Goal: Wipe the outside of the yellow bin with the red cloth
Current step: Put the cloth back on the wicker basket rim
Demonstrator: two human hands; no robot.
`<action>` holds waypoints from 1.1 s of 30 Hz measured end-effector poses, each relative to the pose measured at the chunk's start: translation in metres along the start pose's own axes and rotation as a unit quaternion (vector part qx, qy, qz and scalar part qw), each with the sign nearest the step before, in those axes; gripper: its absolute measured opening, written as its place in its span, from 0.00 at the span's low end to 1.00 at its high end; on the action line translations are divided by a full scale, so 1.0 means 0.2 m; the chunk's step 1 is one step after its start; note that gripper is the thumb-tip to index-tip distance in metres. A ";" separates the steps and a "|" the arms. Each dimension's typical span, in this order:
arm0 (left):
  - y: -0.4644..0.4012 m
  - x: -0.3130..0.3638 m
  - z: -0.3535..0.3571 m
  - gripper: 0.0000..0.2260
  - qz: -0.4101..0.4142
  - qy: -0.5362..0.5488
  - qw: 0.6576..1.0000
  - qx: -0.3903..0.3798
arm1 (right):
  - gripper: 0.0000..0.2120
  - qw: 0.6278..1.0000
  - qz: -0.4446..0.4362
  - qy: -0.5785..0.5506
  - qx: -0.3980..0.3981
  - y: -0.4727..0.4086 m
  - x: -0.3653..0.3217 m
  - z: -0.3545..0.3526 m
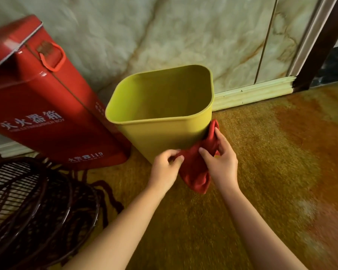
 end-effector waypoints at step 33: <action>0.54 -0.36 -1.99 0.06 -0.112 0.166 0.979 0.037 | 0.12 0.844 -0.068 0.145 -0.512 0.51 -0.89 1.27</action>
Point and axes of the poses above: each hand's wrist, its own y-axis away from the middle knuckle, its own z-axis out of the palm, x = y × z, the point moved 2 cm from there along -y, towards the middle knuckle, and after that the axes turned 3 degrees about z, right-handed, at the moved point
